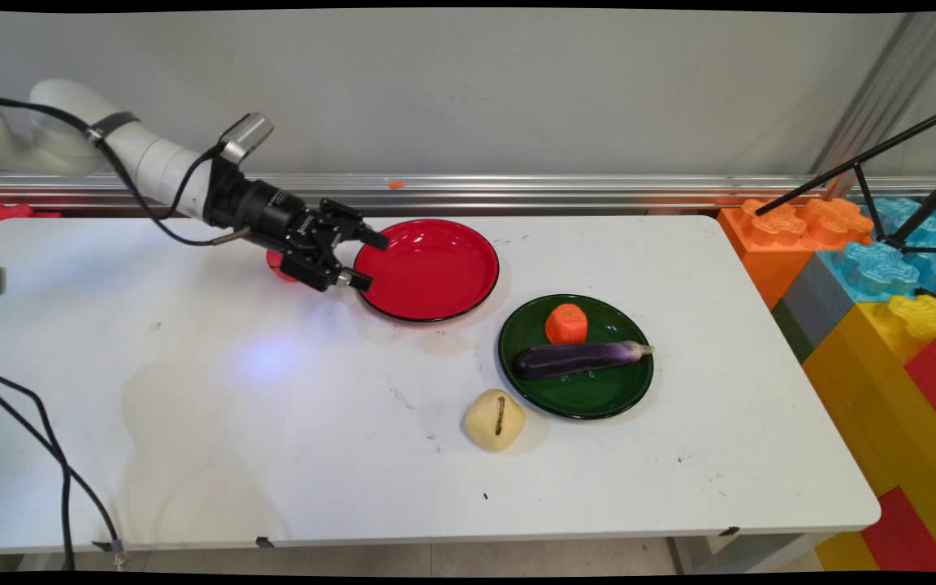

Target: Pick up the mandarin from the green plate

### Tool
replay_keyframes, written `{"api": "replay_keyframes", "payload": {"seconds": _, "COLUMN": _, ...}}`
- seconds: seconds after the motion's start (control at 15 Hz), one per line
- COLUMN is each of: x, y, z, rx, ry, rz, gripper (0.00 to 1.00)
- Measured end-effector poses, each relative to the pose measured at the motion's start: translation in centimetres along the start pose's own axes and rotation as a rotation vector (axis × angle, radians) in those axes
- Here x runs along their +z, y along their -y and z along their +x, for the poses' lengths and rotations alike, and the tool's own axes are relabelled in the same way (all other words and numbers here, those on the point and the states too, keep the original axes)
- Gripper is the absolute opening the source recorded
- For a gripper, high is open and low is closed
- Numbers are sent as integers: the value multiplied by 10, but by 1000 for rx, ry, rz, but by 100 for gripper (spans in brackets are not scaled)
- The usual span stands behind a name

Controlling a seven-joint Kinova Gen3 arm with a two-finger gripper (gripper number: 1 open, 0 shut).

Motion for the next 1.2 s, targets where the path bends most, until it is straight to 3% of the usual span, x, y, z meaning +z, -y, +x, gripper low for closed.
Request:
{"api": "replay_keyframes", "payload": {"seconds": 0.53, "x": 43, "y": 9, "z": 39, "rx": 11, "ry": 8, "rz": -21, "gripper": 100}}
{"api": "replay_keyframes", "payload": {"seconds": 1.2, "x": 115, "y": 34, "z": 76, "rx": 8, "ry": 91, "rz": -26, "gripper": 100}}
